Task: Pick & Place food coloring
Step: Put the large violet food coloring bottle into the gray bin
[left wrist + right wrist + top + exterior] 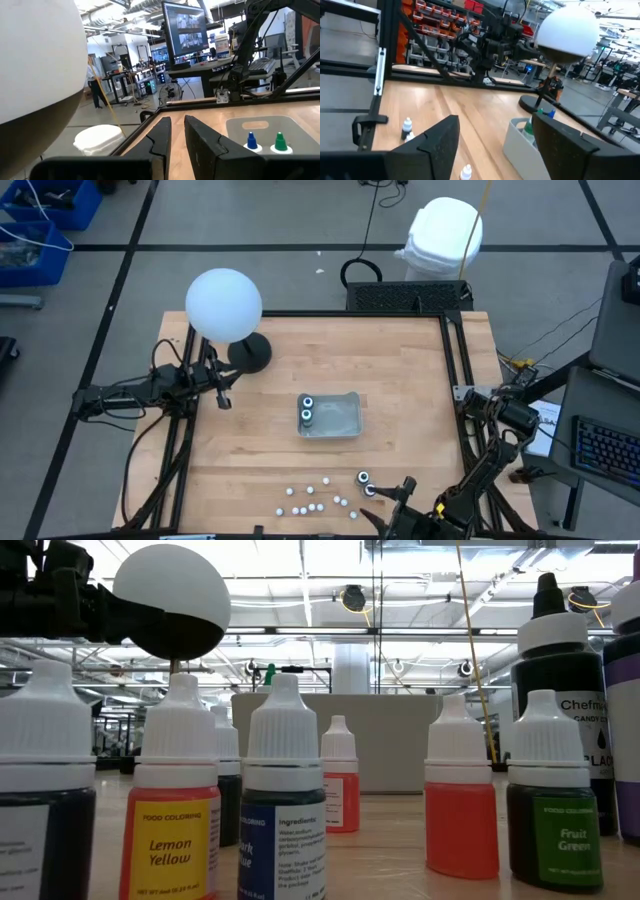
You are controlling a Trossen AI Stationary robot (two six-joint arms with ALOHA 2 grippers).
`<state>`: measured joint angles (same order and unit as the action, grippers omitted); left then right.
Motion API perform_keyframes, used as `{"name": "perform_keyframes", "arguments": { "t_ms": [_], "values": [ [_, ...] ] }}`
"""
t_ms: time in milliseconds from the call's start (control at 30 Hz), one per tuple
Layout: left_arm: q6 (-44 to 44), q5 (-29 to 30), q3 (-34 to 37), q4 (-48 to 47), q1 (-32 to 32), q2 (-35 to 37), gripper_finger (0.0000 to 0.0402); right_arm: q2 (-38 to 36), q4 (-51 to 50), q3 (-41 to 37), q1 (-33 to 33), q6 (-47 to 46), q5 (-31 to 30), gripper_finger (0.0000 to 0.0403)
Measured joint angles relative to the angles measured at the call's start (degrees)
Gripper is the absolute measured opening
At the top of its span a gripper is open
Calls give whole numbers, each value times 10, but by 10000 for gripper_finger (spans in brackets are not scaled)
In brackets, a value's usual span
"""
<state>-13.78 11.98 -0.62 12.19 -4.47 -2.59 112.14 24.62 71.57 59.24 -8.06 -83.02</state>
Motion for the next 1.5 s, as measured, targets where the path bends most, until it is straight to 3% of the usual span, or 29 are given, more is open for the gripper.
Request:
{"name": "perform_keyframes", "arguments": {
  "t_ms": [233,1500],
  "values": [
    [0,0,0,5,0,0,63,0,9,-30,5,-35,5,254],
    [-37,0,0,-5,0,0,63,-2,-8,-30,22,-112,37,256]
  ]
}}
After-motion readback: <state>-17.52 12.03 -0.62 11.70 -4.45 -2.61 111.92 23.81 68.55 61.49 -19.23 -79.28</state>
